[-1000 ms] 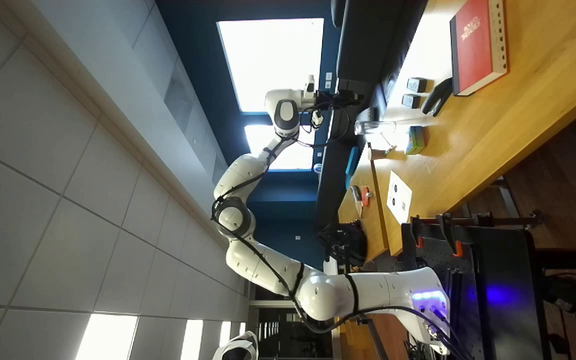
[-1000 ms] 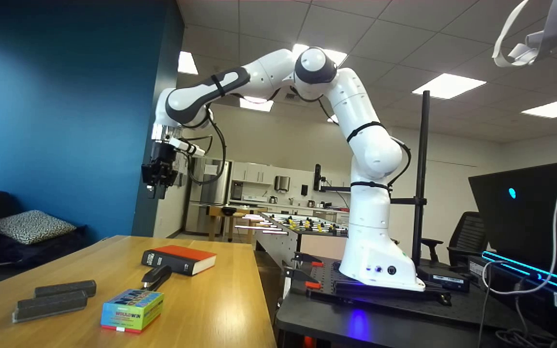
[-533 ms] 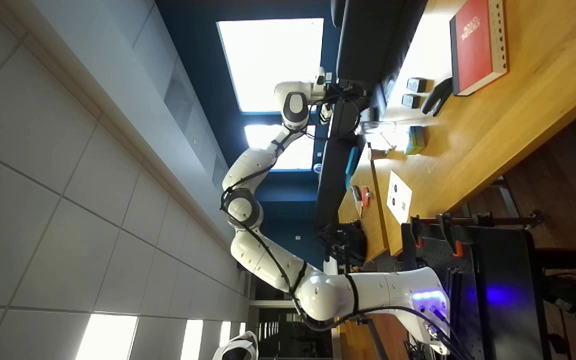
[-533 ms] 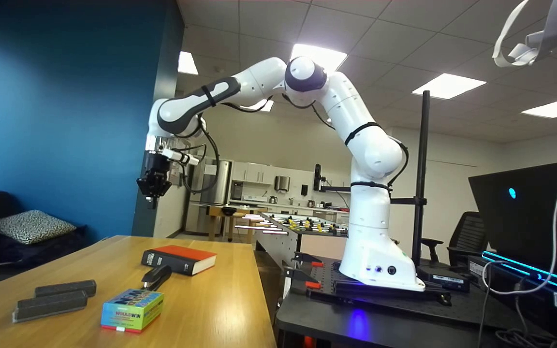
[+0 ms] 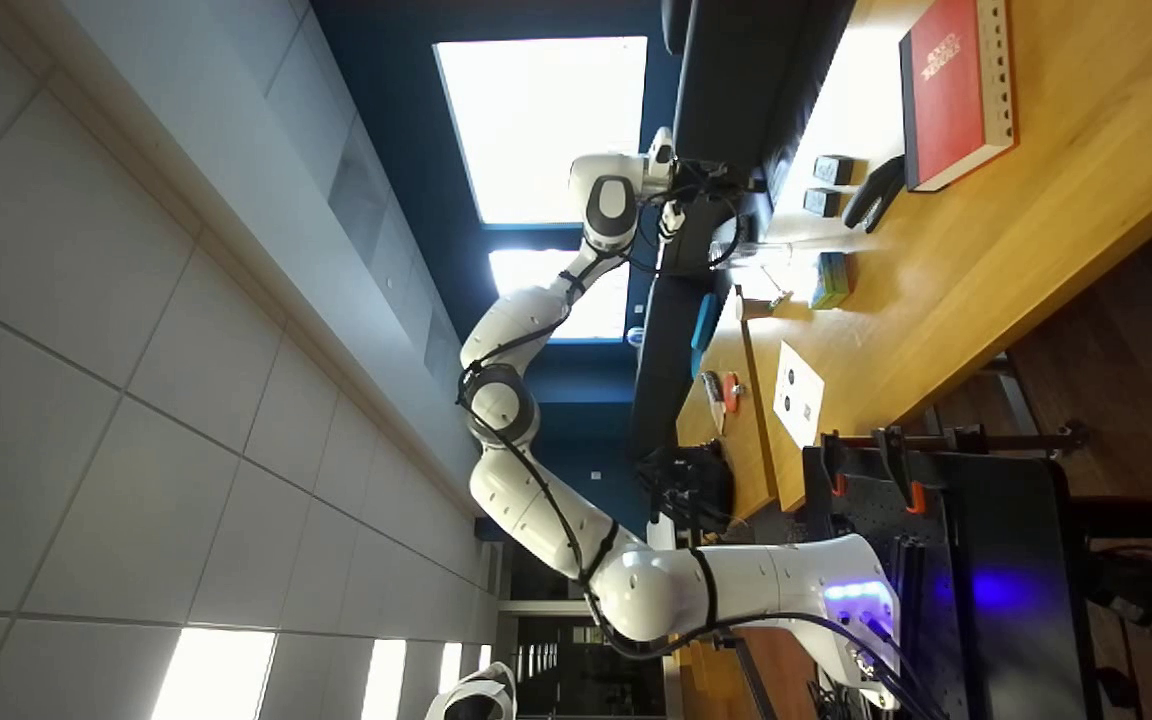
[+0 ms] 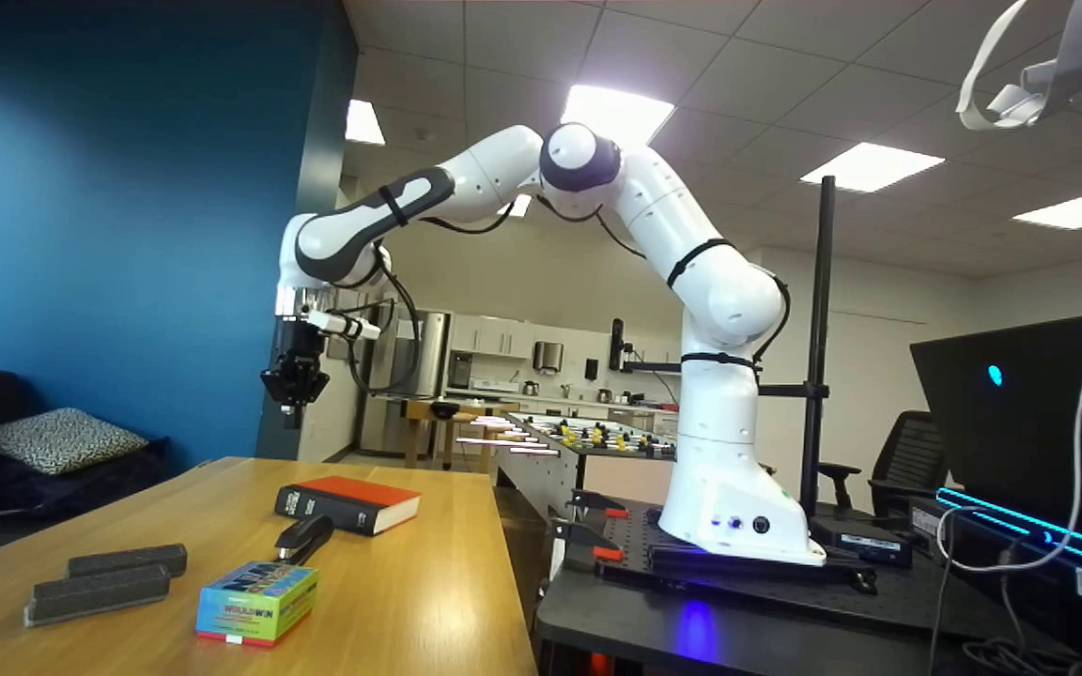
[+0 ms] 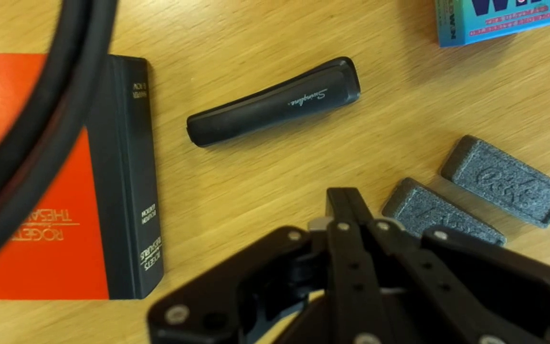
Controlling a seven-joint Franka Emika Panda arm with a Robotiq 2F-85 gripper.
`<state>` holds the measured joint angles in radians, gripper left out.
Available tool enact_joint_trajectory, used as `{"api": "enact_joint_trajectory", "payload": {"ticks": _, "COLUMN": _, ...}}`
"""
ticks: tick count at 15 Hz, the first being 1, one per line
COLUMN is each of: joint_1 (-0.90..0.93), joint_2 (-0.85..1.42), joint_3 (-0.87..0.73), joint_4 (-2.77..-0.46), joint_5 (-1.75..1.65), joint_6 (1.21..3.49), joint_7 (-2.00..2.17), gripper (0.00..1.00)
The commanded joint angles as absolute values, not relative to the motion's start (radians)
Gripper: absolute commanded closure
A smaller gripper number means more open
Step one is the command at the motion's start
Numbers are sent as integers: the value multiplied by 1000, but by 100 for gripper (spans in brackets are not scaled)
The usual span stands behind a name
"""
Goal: Press down on the top of the stapler.
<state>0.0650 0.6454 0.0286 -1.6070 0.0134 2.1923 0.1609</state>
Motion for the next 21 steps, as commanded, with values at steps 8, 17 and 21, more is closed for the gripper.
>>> {"api": "enact_joint_trajectory", "payload": {"ticks": 8, "joint_1": 63, "joint_2": 666, "joint_3": 29, "joint_4": -1576, "joint_5": 27, "joint_6": 2135, "joint_7": 140, "gripper": 100}}
{"api": "enact_joint_trajectory", "payload": {"ticks": 17, "joint_1": 67, "joint_2": 693, "joint_3": 31, "joint_4": -1583, "joint_5": 26, "joint_6": 2166, "joint_7": 138, "gripper": 100}}
{"api": "enact_joint_trajectory", "payload": {"ticks": 21, "joint_1": 67, "joint_2": 706, "joint_3": 33, "joint_4": -1582, "joint_5": 29, "joint_6": 2166, "joint_7": 138, "gripper": 100}}
